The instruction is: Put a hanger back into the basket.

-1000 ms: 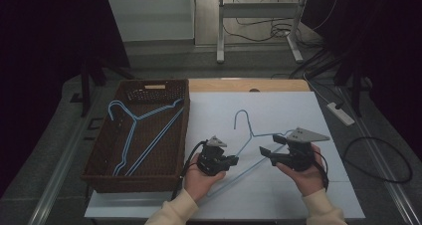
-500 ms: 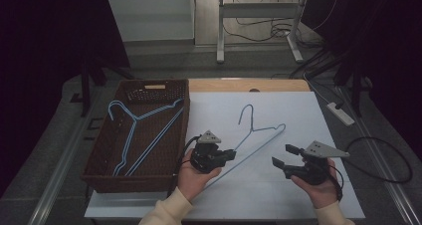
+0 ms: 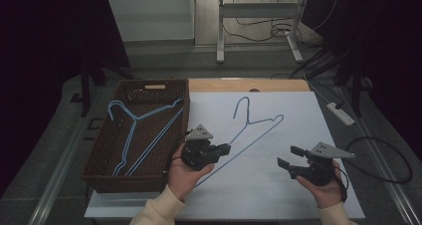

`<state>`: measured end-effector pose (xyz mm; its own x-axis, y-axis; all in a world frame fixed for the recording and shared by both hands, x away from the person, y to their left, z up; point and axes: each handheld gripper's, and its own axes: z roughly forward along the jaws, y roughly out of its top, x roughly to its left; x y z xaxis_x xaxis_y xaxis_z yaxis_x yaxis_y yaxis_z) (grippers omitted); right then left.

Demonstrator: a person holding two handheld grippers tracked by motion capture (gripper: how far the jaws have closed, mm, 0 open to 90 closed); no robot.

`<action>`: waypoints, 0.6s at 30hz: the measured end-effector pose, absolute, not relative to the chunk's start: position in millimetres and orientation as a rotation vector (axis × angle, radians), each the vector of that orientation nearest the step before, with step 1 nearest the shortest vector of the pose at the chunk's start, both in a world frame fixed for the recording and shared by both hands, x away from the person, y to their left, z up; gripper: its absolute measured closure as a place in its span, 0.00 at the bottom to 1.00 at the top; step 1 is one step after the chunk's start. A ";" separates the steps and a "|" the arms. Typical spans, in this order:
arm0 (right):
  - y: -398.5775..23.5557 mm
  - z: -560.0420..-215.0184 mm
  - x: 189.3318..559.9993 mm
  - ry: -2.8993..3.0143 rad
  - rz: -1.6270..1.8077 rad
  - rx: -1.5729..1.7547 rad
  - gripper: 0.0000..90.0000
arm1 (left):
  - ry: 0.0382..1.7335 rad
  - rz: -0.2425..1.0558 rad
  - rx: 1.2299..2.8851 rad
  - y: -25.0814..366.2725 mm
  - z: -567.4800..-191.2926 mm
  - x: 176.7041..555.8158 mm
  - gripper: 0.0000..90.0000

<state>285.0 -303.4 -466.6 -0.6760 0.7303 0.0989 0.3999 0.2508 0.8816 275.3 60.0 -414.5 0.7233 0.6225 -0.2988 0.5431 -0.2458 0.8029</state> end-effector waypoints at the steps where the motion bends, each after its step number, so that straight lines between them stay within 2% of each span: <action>1: -303.7 -467.4 285.4 2.199 1.395 1.042 0.32 | 0.894 0.106 1.908 65.0 -410.0 274.9 0.97; 7: -303.7 -470.4 287.0 2.215 1.382 1.051 0.32 | 0.883 0.138 1.890 81.5 -396.7 273.0 0.97; 18: -303.2 -474.5 289.5 2.234 1.357 1.061 0.32 | 0.909 0.198 1.820 140.0 -378.6 270.9 0.97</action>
<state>289.5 -303.2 -474.5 -0.6734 0.7321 0.1033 0.4292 0.2733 0.8609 270.9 140.0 -378.6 0.6985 0.6625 -0.2705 0.4902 -0.1676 0.8553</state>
